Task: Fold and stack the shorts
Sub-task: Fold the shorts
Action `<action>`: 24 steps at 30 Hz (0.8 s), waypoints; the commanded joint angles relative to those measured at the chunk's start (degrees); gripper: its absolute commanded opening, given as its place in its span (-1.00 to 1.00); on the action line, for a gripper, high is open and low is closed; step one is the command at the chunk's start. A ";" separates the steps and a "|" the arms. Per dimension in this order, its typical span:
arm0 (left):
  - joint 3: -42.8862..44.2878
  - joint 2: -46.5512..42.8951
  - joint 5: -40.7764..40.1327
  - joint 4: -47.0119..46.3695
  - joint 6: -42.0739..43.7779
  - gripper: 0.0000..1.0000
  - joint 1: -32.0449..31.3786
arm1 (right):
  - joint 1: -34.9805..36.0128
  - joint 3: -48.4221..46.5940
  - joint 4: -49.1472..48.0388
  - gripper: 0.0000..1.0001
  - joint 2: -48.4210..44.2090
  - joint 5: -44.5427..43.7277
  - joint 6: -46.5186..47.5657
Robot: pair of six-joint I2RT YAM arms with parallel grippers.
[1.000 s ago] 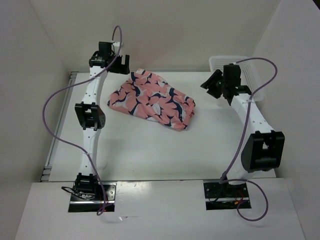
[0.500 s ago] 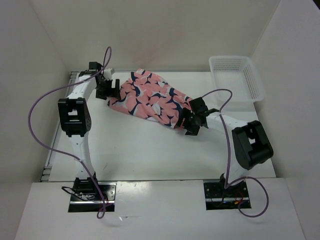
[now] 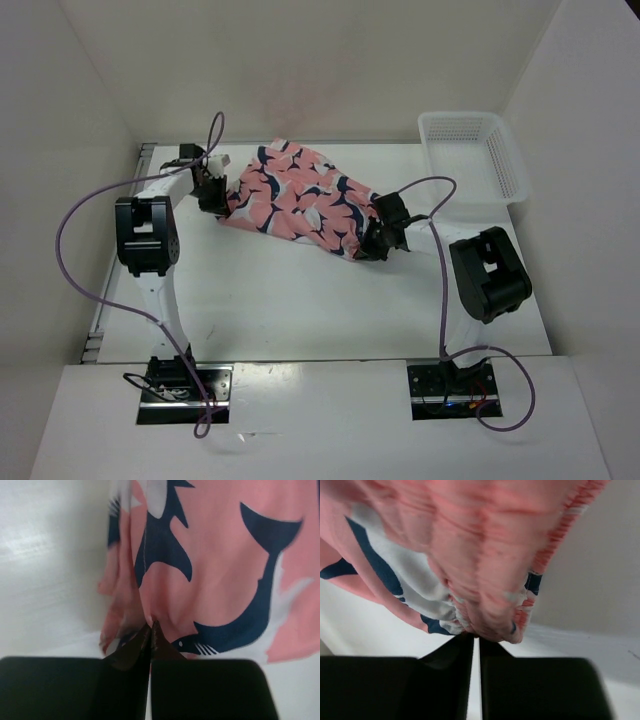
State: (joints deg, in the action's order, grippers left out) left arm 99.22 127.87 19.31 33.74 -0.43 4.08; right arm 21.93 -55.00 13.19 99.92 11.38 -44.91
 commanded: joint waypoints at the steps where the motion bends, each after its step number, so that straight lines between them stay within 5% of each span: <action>1: -6.91 -6.75 1.51 0.20 0.43 -1.00 0.41 | -0.83 -1.42 -1.07 -0.95 -0.68 0.14 1.31; 7: -23.33 -19.66 2.22 -0.34 0.43 -1.00 2.77 | -1.98 2.53 0.34 -1.00 -7.10 0.75 4.20; 13: -31.62 -34.43 4.51 9.75 0.43 -1.00 3.92 | -1.98 3.24 13.86 -1.00 -13.69 2.86 7.02; 15: -33.03 -37.17 5.20 17.04 0.43 -0.77 6.02 | -1.98 3.76 18.96 -0.98 -16.32 4.96 7.72; 18: -34.96 -39.45 6.86 25.46 0.43 -0.51 7.09 | -2.50 4.29 24.84 -0.21 -18.87 7.77 8.86; 22: -30.43 -42.53 5.73 31.63 0.43 -0.41 10.07 | -4.61 0.88 31.44 0.20 -23.78 7.78 10.18; 24: -27.78 -42.53 7.23 32.72 0.43 0.02 10.07 | -6.80 -1.06 32.95 0.32 -25.55 7.17 11.59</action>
State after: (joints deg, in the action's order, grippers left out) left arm 67.09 87.22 23.59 60.66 -0.45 13.96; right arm 17.67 -52.14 39.53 78.37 17.93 -35.92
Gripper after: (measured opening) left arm 0.481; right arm 0.651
